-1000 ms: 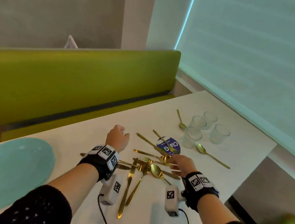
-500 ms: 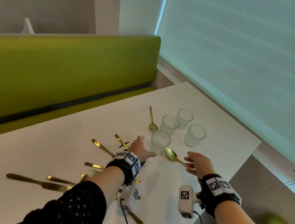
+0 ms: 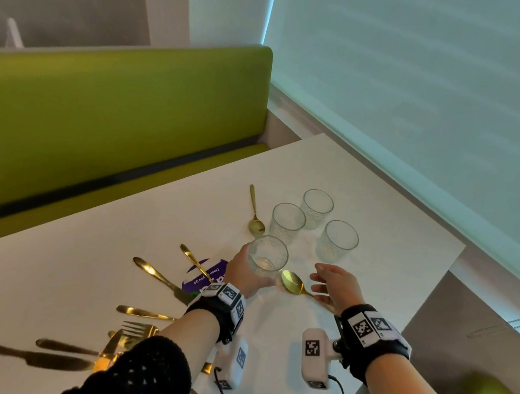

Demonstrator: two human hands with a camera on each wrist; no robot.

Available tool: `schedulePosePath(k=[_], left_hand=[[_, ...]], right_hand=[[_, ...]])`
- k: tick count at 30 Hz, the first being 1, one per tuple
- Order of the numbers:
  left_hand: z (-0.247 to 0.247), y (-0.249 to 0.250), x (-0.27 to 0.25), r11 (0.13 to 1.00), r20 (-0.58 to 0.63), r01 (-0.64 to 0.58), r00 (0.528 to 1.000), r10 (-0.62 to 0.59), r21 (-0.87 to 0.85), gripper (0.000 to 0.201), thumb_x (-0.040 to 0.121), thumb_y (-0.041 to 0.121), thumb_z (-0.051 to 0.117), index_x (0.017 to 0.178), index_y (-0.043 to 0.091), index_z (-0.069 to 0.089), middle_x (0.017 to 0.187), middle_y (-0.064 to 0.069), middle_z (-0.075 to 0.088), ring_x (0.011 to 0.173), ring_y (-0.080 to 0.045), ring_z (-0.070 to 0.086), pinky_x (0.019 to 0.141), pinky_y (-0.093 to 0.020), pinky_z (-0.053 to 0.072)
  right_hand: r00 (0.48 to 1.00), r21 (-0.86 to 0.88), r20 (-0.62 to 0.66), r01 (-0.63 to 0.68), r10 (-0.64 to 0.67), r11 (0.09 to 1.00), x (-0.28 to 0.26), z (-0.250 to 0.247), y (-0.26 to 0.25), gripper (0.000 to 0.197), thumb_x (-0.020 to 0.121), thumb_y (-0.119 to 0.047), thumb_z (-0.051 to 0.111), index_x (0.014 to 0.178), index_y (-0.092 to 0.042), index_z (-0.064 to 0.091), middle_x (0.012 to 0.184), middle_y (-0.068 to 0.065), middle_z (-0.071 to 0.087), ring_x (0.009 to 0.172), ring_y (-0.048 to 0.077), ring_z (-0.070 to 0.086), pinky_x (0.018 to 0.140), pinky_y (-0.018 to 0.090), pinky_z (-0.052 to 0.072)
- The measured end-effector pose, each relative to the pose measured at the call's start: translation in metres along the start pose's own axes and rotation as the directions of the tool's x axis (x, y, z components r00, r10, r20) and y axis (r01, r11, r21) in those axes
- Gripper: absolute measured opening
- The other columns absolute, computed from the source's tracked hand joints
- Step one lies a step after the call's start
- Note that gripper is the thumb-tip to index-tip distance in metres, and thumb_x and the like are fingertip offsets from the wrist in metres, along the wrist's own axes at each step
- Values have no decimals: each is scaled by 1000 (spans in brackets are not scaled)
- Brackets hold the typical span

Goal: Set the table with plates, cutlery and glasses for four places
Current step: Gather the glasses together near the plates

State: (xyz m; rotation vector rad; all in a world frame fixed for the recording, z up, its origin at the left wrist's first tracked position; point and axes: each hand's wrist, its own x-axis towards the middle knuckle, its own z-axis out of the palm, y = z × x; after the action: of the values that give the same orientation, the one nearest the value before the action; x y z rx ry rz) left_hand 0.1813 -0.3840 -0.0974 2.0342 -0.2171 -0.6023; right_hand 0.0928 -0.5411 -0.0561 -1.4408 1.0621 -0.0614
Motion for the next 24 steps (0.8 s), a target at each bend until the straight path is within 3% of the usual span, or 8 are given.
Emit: schedulePosePath(k=[6,8,10,12,14,17,24], left_hand=[[-8,1,4,999,-46,-31,998,32,17,82,60,25,84,132,16,45,130,-2,56,116,-17,54,86,-19,39],[-18,3,7,999,-75,-46,996,47,13,81,60,26,85,130,17,46,129,-1,57,115,-18,54,86,-20,39],[-30,6,10,998,-96,-65,993,65,2,80,61,26,85,130,17,45,130,-1,56,115,-19,55,88,-22,43],[-46,10,13,997,-121,-77,990,75,-8,80,62,27,85,130,17,44,130,-1,56,116,-19,54,91,-25,46],[-62,13,16,996,-162,-81,984,74,-40,78,63,27,85,129,17,45,129,-1,55,116,-19,53,89,-25,44],[-82,13,16,992,-216,-82,975,59,-99,75,64,24,84,127,17,45,127,-1,56,111,-15,51,89,-24,39],[-112,-6,12,983,-291,-32,957,-22,-180,73,66,19,83,128,18,44,128,-3,55,111,-16,50,97,-32,43]], right_hand=[[998,-126,-9,56,-57,990,19,24,-6,15,92,-10,52,106,-11,58,79,4,60,61,20,54,58,32,48],[994,-217,-43,90,-101,972,29,36,-8,25,88,-14,57,113,-10,59,88,7,66,77,25,63,77,39,55],[989,-288,-74,103,-129,952,39,47,-12,44,84,-18,63,126,-10,53,109,10,67,101,29,63,96,42,50],[984,-300,-100,109,-145,948,44,58,-17,60,81,-21,69,135,-10,44,126,10,59,117,28,56,103,36,43],[980,-271,-115,126,-162,954,49,67,-22,77,76,-25,76,140,-12,35,139,11,49,126,27,50,106,36,40],[973,-241,-141,148,-185,959,60,79,-25,93,68,-26,83,143,-13,29,144,11,43,131,26,44,109,35,37],[950,-254,-197,191,-244,948,77,99,-24,98,62,-28,86,142,-12,31,142,9,45,131,27,43,109,35,37]])
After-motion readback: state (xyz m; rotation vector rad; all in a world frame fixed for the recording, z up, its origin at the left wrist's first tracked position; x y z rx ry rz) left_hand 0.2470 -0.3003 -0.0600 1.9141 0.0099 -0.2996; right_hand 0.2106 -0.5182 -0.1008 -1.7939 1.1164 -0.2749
